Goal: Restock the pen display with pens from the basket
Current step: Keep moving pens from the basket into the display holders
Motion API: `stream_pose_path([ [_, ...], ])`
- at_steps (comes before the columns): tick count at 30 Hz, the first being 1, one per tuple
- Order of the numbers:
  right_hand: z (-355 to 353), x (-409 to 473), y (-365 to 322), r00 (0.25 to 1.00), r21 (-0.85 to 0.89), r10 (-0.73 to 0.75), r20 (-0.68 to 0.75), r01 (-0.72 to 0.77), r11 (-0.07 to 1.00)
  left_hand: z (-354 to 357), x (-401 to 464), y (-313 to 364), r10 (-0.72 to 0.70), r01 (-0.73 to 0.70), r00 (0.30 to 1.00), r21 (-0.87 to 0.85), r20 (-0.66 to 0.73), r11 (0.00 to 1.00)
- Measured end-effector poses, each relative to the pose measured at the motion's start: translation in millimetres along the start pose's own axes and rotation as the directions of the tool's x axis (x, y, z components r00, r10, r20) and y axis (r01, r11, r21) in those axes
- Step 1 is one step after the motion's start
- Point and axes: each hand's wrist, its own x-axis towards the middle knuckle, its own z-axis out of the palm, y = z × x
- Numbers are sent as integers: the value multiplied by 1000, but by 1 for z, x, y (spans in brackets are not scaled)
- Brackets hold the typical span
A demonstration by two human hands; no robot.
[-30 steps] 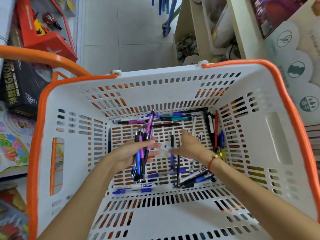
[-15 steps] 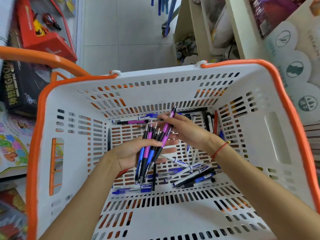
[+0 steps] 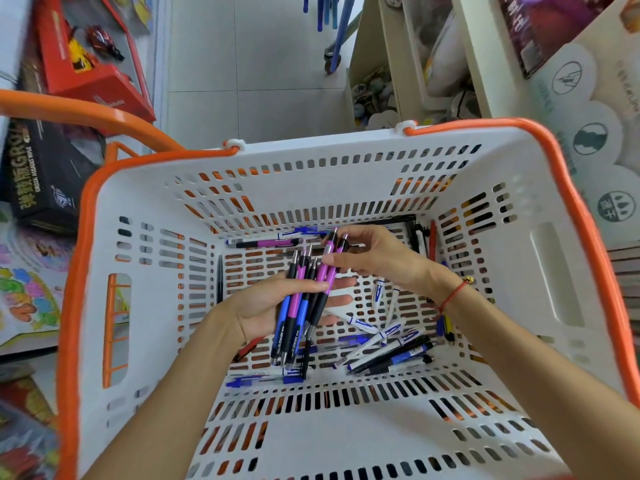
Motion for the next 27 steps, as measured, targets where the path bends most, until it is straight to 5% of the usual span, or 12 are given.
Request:
stream_pose_path([
  [13,-13,5,-16,910,-213,281,306,-222,951,0,-9,-3,-101,96,976,34,192,995],
  [19,-18,9,-14,866,-288,349,357,-254,924,-1,-8,-1,-180,170,971,72,155,983],
  [23,-47,2,-11,950,-73,263,170,-254,964,-11,-7,-4,-77,79,997,-83,28,993],
  [27,-32,-9,1,936,183,170,-307,-117,976,-17,3,-16,104,-163,979,-357,-177,920],
])
